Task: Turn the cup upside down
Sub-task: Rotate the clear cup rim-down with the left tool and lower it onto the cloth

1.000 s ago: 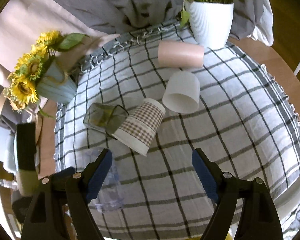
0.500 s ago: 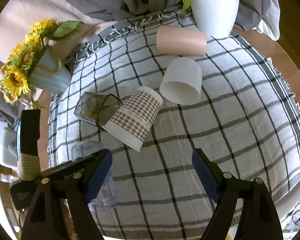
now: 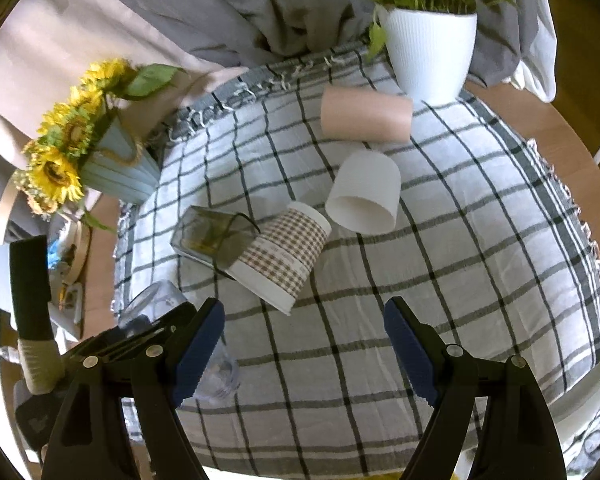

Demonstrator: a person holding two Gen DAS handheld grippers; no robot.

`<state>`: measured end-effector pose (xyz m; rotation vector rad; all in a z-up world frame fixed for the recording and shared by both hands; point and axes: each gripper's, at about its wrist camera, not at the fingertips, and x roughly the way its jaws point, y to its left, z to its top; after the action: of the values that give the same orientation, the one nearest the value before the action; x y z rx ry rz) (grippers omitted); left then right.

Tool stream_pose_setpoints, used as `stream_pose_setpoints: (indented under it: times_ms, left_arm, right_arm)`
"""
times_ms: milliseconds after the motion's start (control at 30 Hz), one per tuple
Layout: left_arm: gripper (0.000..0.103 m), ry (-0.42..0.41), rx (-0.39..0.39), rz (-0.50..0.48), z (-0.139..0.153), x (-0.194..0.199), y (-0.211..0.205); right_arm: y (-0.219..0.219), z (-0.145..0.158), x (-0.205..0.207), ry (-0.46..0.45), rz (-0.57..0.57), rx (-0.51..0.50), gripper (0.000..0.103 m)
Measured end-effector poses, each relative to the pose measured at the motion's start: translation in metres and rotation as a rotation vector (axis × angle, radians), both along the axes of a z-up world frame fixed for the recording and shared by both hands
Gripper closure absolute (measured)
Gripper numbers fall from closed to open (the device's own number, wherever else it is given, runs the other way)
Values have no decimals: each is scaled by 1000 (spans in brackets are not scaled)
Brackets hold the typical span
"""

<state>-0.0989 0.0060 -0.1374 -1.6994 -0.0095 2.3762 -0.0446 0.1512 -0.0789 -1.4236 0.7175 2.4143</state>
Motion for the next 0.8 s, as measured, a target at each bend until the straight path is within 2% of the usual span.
stream_pose_setpoints:
  times_ms: [167, 567, 800]
  left_arm:
    - [32, 61, -27, -25, 6, 12, -1]
    - [32, 29, -21, -51, 19, 24, 1]
    - [32, -35, -9, -49, 1, 25, 4]
  right_arm:
    - [-4, 8, 1, 26, 17, 30, 21]
    - [-3, 10, 6, 35, 17, -1, 21]
    - [-1, 10, 8, 39, 11, 11, 21]
